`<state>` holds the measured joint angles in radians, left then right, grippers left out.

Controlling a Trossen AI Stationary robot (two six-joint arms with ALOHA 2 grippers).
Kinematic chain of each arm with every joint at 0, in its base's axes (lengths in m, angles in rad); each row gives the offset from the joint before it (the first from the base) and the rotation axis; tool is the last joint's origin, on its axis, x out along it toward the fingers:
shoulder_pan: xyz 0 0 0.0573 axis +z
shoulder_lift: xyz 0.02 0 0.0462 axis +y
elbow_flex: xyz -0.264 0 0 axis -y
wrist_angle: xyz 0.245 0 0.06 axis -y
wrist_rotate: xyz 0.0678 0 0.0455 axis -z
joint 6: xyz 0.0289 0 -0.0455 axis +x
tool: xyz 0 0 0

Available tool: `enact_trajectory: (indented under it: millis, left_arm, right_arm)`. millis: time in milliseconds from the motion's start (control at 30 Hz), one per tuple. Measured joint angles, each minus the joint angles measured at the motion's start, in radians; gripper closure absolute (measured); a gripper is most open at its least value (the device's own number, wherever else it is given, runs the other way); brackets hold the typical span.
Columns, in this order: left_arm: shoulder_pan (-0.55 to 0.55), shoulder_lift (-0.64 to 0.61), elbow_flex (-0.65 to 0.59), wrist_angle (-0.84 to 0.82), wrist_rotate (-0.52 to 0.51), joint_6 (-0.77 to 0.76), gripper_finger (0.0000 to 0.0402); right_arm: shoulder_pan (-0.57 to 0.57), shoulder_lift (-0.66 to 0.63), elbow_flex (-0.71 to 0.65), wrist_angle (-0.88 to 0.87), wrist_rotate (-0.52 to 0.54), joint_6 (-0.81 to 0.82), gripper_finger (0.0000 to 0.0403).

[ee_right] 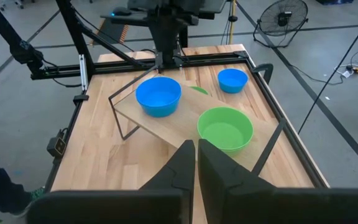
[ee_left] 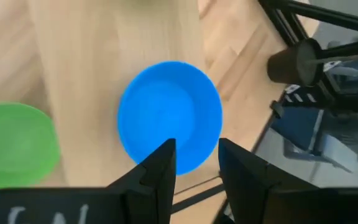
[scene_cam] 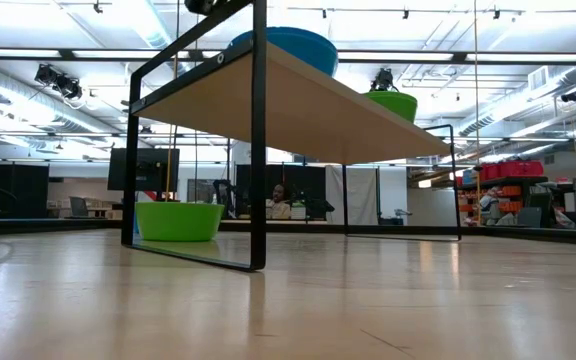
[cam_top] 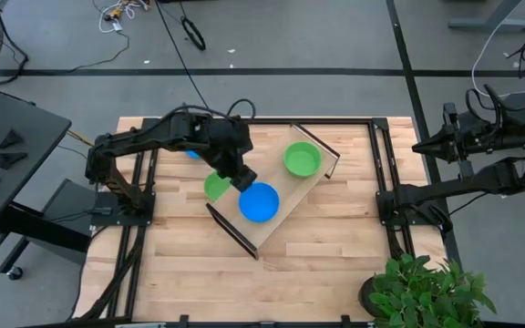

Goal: Pick & Place Mini bowls
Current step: Stack the green bowl on top of the green bowl on the shelf

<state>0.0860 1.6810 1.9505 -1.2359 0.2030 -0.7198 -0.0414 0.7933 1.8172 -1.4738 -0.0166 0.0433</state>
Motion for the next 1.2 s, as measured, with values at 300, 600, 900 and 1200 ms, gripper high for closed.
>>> enact_trajectory:
  millis: [300, 600, 900, 1200]
  left_arm:
    - [0.0, 0.0, 0.028, -0.224, -0.137, 0.113, 0.0275]
    - [0.027, 0.0, 0.024, -0.335, -0.229, 0.158, 0.0275]
    - [0.035, -0.002, 0.024, -0.335, -0.238, 0.315, 0.0275]
    - [0.081, -0.003, 0.017, -0.335, -0.26, 0.4, 0.0275]
  right_arm:
    - [0.0, 0.0, 0.0, 0.0, 0.0, 0.0, 0.038]
    - [0.0, 0.0, 0.0, 0.0, 0.0, 0.0, 0.038]
    - [0.0, 0.0, 0.0, 0.0, 0.0, 0.0, 0.038]
    - [0.0, 0.0, 0.0, 0.0, 0.0, 0.0, 0.038]
